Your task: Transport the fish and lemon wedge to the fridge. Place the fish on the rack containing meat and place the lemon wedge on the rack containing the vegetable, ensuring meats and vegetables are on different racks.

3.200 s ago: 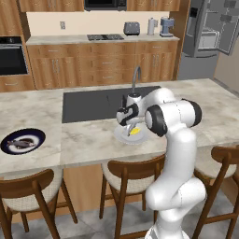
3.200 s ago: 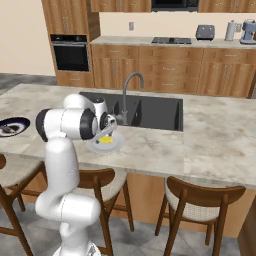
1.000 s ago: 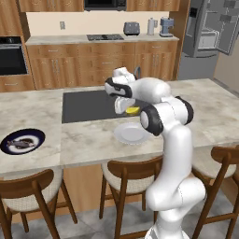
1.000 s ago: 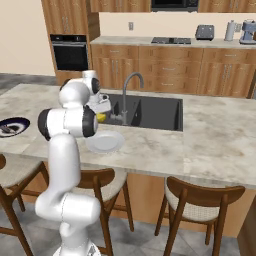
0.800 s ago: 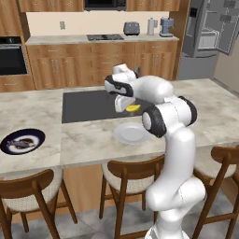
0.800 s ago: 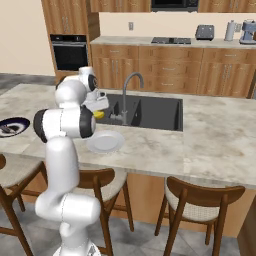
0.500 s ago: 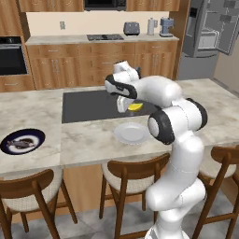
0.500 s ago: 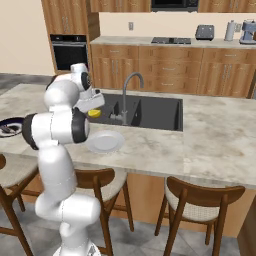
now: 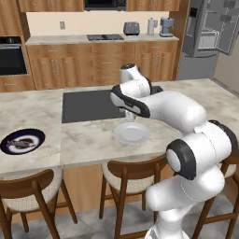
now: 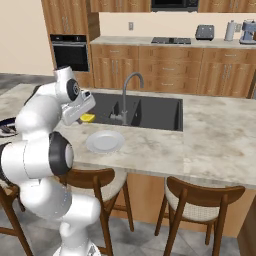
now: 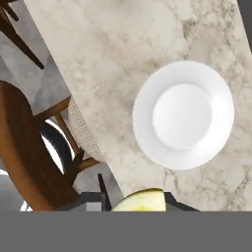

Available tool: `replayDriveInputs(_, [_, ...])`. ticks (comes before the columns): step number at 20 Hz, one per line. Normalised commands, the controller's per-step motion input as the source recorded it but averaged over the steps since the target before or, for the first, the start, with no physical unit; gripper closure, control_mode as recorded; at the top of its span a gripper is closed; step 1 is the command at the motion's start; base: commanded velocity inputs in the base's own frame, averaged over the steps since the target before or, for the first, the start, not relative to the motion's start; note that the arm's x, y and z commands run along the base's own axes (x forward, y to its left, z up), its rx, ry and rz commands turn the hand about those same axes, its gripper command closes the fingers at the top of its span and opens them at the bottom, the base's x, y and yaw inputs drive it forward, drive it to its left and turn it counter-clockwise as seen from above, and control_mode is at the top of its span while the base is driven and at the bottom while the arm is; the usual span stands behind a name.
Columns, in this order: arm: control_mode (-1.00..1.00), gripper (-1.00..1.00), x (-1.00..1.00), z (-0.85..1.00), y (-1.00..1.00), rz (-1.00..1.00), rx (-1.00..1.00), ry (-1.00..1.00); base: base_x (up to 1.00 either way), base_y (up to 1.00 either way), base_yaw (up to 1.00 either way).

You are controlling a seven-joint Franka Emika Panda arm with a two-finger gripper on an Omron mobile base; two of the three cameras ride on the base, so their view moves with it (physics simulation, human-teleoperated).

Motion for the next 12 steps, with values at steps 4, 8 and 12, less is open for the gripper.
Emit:
replayDriveInputs(4, [-1.00, 1.00, -0.50, 0.40, 0.00, 0.16, 0.00, -0.01, 0.00, 0.00, 0.00])
replayDriveInputs(8, [-1.00, 1.00, -0.29, 0.49, 0.00, 0.18, -0.01, 0.02, 0.00, 0.00, 0.00])
replayDriveInputs(12, [-1.00, 1.00, -0.32, 0.30, 0.00, 0.15, -0.04, 0.03, 0.00, 0.00, 0.00])
